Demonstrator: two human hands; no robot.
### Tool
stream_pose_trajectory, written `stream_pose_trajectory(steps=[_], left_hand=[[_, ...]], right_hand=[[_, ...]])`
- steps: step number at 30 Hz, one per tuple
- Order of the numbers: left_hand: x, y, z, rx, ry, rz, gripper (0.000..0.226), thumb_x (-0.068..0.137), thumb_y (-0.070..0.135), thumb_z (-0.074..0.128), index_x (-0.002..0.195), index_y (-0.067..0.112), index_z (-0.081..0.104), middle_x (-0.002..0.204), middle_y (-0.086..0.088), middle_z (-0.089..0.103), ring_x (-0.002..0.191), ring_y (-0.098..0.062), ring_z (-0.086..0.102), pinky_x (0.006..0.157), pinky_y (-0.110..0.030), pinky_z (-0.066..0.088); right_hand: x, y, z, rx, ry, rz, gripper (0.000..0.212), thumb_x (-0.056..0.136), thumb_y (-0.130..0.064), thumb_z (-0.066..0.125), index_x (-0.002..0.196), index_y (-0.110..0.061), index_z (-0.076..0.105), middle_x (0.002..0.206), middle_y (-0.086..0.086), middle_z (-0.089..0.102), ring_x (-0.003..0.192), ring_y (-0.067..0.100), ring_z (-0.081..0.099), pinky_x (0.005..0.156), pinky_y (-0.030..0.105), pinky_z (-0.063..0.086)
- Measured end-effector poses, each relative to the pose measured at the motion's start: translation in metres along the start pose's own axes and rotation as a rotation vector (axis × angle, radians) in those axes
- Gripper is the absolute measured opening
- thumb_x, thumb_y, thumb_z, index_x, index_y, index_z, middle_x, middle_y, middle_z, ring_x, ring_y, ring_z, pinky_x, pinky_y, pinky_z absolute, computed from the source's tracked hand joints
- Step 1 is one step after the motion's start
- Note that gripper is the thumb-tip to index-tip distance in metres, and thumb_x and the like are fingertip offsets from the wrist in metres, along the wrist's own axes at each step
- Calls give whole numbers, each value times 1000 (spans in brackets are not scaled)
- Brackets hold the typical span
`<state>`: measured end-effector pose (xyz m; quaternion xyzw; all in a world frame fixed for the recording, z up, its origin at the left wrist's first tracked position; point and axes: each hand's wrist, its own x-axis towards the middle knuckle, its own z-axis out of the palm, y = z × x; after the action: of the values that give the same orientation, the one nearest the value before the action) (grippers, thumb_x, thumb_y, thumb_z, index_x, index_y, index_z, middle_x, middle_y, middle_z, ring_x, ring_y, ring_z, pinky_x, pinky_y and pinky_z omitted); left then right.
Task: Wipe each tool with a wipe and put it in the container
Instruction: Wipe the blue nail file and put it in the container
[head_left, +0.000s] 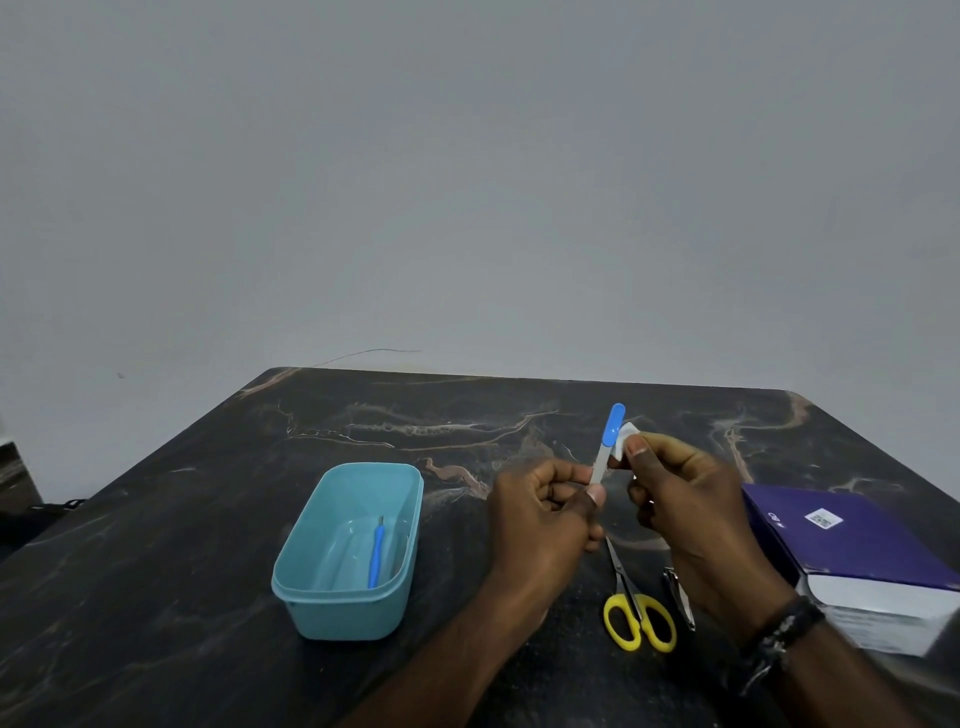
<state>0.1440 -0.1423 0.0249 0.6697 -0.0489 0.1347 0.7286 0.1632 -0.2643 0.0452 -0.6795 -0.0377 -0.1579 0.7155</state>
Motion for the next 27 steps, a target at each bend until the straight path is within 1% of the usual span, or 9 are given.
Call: stream_pose_trajectory(steps=[2, 7, 11, 15, 19, 24, 27], left_hand=[[0, 1, 0, -7, 0, -5, 5, 85, 4, 68, 88, 8, 69, 68, -8, 69, 50, -13, 63, 51, -27, 55], [0, 0, 0, -8, 0, -4, 6, 85, 4, 69, 88, 10, 69, 69, -8, 70, 51, -14, 63, 52, -27, 55], [0, -1, 0, 10, -7, 0, 6, 85, 5, 69, 89, 9, 69, 66, -6, 68, 51, -14, 64, 52, -27, 55], [-1, -1, 0, 12, -11, 5, 6, 85, 5, 69, 87, 11, 69, 64, -5, 68, 52, -14, 64, 53, -28, 55], [-1, -2, 0, 22, -22, 3, 6, 85, 5, 69, 86, 11, 69, 61, -3, 67, 50, -14, 63, 52, -29, 54], [-2, -1, 1, 37, -45, 0, 4, 85, 4, 68, 85, 7, 70, 65, -7, 67, 48, -12, 61, 50, -29, 54], [-2, -1, 1, 49, -38, 9, 5, 86, 4, 67, 85, 7, 71, 66, -9, 68, 48, -12, 61, 50, -29, 54]], right_hand=[[1, 1, 0, 20, -10, 25, 22, 94, -18, 57, 80, -18, 74, 79, 23, 59, 52, 14, 40, 49, 28, 33], [2, 2, 0, 53, -16, 63, 27, 94, -18, 57, 76, -21, 76, 80, 21, 59, 53, 14, 41, 51, 29, 33], [2, 1, -1, 73, -36, 82, 19, 95, -20, 56, 88, -16, 74, 83, 21, 60, 55, 13, 42, 49, 27, 34], [1, 1, 0, 94, -53, 106, 19, 94, -19, 56, 88, -17, 74, 84, 16, 65, 56, 12, 43, 48, 25, 34], [-1, 1, 1, 83, -49, 91, 18, 93, -19, 58, 86, -16, 74, 80, 18, 58, 55, 13, 41, 47, 25, 32], [1, 2, 0, 45, -32, 72, 16, 93, -19, 59, 88, -16, 74, 78, 18, 55, 54, 13, 39, 46, 23, 32], [1, 3, -1, 26, -59, 66, 15, 93, -18, 59, 93, -13, 73, 75, 18, 52, 54, 13, 38, 45, 23, 33]])
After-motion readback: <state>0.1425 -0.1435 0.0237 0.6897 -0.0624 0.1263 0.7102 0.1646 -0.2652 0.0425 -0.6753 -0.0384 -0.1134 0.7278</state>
